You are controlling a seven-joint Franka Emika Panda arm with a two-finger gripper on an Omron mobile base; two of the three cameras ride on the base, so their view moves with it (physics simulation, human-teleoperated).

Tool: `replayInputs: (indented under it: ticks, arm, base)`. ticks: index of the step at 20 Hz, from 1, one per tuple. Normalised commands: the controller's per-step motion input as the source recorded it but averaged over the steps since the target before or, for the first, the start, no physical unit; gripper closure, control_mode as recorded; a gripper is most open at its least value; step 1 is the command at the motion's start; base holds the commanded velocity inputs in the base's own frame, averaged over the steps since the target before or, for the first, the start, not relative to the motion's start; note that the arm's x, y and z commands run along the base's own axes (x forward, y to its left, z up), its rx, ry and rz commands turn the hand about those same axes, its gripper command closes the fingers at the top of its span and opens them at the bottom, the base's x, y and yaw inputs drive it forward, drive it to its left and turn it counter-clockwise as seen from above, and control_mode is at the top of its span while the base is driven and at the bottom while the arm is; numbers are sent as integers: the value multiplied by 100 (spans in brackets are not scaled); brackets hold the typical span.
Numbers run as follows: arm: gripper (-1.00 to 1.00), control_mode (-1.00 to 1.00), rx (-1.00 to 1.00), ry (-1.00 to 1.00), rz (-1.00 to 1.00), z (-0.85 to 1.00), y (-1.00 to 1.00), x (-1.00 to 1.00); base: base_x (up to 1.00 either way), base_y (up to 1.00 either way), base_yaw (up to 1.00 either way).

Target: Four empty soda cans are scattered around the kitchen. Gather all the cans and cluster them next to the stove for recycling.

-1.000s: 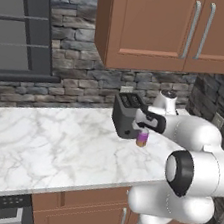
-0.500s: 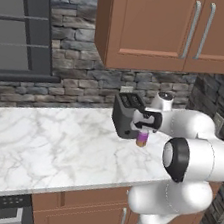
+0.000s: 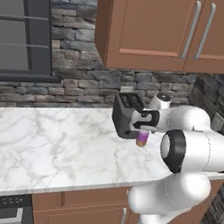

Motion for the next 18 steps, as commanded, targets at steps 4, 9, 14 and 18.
replayInputs:
  ticks: [4, 9, 14, 18]
  arm:
    - [-100, -100, 0, 0, 0, -12, 0, 9]
    - [-100, -100, 0, 0, 0, -13, 0, 8]
    - [-100, -100, 0, 0, 0, -12, 0, 7]
    - [-100, -100, 0, 0, 0, -12, 0, 3]
  base:
    - [0, 0, 0]
    - [0, 0, 0]
    - [0, 0, 0]
    - [0, 0, 0]
